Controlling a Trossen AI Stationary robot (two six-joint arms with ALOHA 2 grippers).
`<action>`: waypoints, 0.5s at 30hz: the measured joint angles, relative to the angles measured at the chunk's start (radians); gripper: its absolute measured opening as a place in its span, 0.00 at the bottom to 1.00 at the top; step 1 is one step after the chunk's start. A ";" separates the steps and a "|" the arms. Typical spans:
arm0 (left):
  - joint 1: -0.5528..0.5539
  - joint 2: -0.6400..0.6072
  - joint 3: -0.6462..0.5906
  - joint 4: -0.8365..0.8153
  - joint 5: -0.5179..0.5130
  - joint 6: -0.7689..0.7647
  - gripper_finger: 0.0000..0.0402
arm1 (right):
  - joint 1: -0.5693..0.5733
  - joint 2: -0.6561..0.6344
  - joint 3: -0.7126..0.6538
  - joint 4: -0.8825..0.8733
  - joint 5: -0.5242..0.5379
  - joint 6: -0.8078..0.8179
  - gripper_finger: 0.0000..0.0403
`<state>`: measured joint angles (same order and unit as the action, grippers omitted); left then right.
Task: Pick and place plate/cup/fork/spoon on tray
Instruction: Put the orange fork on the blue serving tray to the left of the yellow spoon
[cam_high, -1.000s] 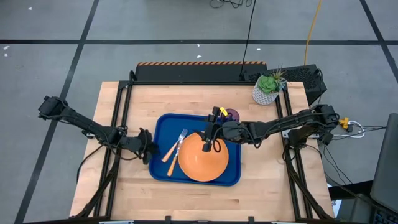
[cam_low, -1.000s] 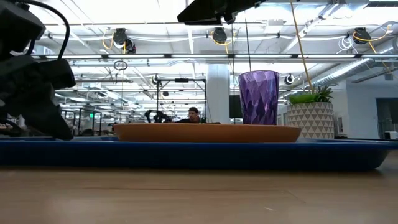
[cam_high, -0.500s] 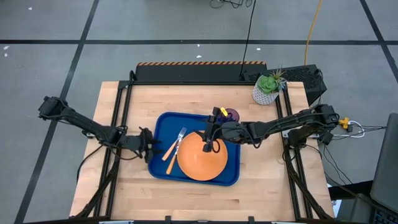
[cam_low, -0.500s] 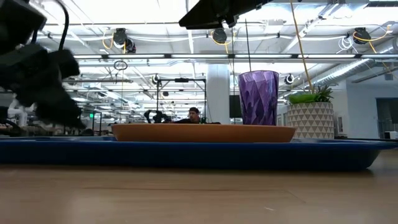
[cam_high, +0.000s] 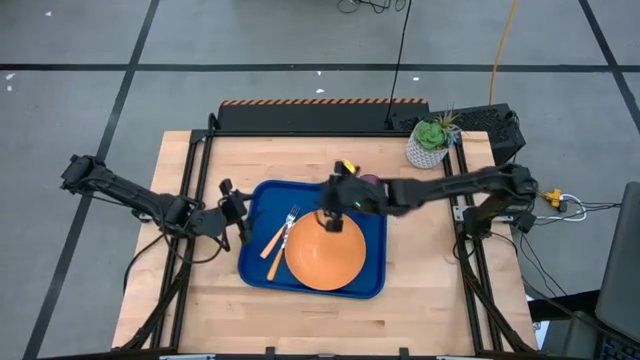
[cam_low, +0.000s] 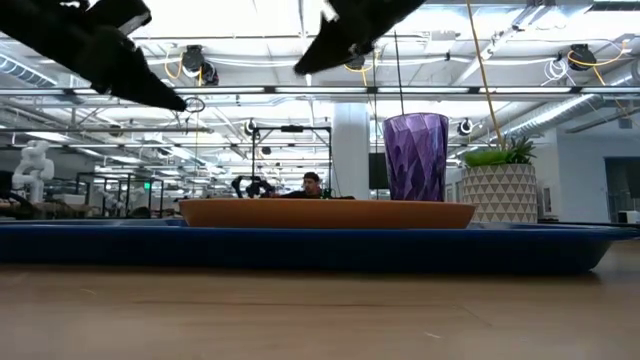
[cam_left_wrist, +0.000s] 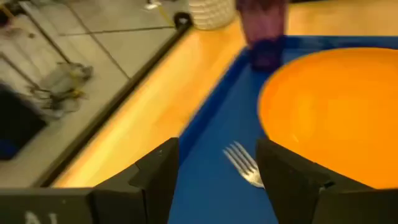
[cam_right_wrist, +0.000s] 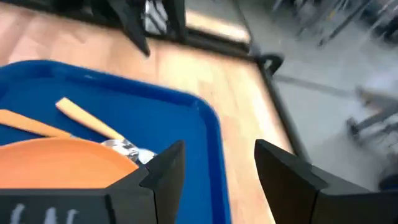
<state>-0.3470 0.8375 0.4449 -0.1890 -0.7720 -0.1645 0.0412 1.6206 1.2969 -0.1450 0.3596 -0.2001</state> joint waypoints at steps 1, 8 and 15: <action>0.000 0.000 0.004 -0.001 -0.013 0.005 0.53 | -0.011 0.020 0.035 -0.058 -0.015 0.003 0.46; 0.014 0.000 0.005 -0.041 -0.007 -0.043 0.51 | -0.082 0.231 0.317 -0.319 -0.106 -0.005 0.46; 0.016 0.000 0.005 -0.129 -0.009 -0.157 0.50 | -0.114 0.404 0.499 -0.485 -0.103 -0.044 0.46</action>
<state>-0.3308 0.8375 0.4496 -0.3185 -0.7815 -0.3219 -0.0729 2.0248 1.7964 -0.6303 0.2566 -0.2443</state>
